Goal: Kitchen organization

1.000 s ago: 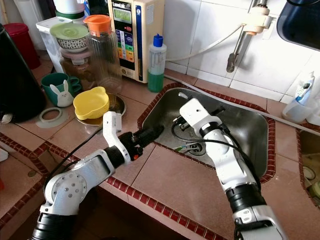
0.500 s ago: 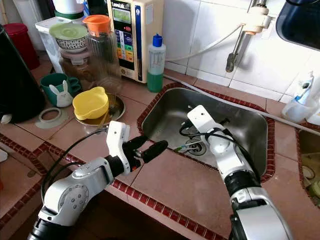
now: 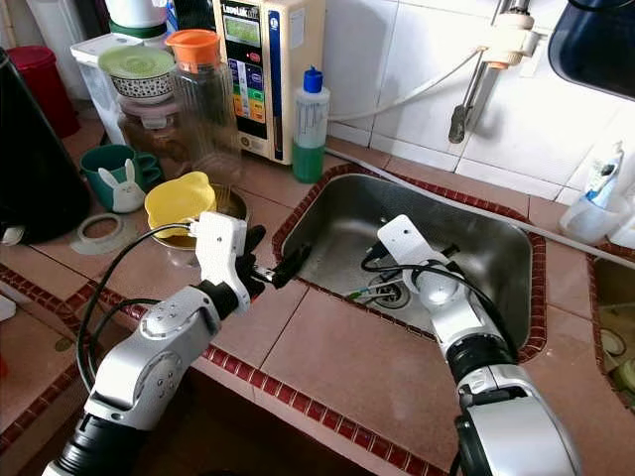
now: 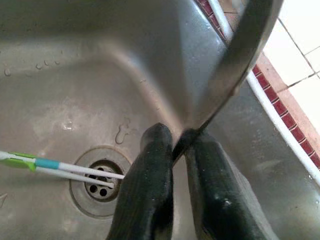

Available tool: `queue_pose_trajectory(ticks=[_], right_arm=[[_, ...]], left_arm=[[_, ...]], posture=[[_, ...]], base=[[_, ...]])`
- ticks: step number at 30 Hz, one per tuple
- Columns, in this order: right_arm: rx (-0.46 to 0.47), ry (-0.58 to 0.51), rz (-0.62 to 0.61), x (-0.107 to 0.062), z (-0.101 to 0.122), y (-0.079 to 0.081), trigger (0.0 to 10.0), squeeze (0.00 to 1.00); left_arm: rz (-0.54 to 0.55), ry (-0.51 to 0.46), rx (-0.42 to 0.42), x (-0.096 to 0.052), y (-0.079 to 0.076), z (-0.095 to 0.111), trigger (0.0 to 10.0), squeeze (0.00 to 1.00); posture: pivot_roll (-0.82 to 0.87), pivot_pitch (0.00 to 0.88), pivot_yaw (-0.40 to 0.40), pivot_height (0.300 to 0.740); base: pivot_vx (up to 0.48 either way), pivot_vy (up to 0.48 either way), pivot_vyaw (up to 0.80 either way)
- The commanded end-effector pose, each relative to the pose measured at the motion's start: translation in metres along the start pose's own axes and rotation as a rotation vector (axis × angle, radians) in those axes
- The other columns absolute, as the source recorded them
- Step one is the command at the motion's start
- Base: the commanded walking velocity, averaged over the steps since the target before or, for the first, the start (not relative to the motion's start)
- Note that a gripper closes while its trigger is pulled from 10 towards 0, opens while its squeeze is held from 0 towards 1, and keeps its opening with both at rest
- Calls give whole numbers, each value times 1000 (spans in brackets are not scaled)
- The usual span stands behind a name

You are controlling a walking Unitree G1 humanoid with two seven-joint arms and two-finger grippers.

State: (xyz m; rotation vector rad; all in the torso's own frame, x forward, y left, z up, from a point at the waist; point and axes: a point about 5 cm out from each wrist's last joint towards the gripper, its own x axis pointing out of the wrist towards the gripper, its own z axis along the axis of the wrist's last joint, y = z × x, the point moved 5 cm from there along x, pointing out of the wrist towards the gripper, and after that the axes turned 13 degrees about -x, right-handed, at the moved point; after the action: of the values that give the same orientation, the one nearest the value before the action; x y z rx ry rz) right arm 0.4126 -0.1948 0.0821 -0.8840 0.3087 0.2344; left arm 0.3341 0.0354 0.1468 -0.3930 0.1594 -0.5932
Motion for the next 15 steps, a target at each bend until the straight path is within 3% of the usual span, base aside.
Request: queue_pose_trajectory(ticks=[1,15], right_arm=[[23,17,0,0,-5,-2,10000,1000],[35,20,12,-1,-8,3,10000,1000]], left_arm=[[-20,0,19,2,-5,-3,10000,1000],[-23,0,39,2,-5,-5,10000,1000]], posture=[[126,1,-18,740],[127,0,-16,740]], base=[[0,0,0],[0,0,0]])
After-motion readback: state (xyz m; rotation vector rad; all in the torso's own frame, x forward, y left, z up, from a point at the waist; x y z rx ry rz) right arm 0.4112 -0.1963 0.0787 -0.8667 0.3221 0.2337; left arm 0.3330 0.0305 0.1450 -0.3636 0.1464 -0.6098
